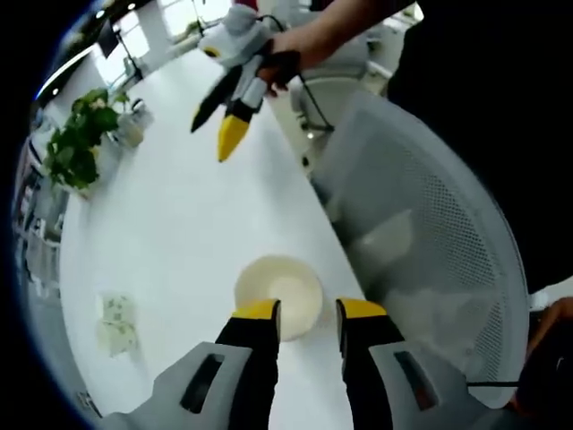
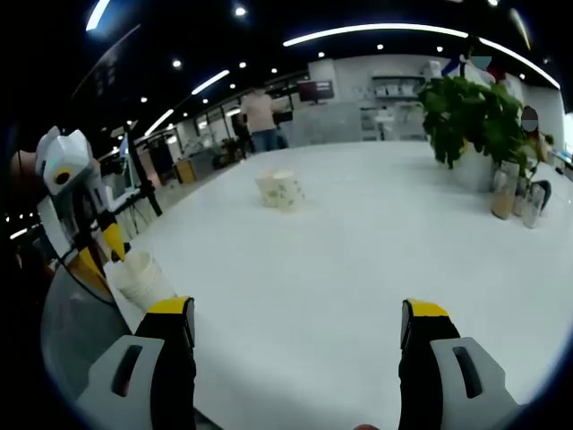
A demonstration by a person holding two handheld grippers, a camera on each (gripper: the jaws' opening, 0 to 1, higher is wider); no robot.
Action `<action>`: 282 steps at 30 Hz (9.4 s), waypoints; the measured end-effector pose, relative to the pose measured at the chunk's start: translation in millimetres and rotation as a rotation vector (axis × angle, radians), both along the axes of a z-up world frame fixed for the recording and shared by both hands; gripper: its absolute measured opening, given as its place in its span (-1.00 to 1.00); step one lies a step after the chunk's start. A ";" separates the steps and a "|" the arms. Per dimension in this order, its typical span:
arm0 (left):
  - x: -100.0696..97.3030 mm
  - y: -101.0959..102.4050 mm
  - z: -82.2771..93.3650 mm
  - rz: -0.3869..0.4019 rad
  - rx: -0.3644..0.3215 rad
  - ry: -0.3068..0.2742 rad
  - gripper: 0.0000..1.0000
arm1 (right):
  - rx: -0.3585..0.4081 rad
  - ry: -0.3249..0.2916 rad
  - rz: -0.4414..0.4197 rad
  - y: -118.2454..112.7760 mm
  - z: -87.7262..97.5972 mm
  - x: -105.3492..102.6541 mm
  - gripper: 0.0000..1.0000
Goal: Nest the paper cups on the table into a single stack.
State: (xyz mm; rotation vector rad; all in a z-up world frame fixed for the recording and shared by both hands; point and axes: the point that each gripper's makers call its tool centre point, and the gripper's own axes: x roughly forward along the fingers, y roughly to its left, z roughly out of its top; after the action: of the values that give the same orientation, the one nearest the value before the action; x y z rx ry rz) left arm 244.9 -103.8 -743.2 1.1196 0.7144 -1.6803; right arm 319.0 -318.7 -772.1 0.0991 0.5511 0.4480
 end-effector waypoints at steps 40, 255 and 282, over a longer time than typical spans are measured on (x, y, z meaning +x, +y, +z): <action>38.0 -1.6 64.6 0.439 -0.471 0.105 -0.18 | -0.020 -0.003 0.019 8.6 11.8 6.9 0.88; 110.7 116.8 20.9 1.238 -0.764 0.010 0.93 | -0.303 -0.106 0.664 214.6 6.3 302.3 -0.10; 103.9 111.1 41.6 1.173 -0.773 -0.035 0.91 | -0.259 -0.201 0.638 199.1 63.5 284.4 -0.13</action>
State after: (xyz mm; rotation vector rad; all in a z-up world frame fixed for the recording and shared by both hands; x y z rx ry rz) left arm 348.8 7.4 -701.6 0.0677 0.4519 -0.7509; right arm 603.4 -119.6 -708.6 -0.3787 0.4295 0.9889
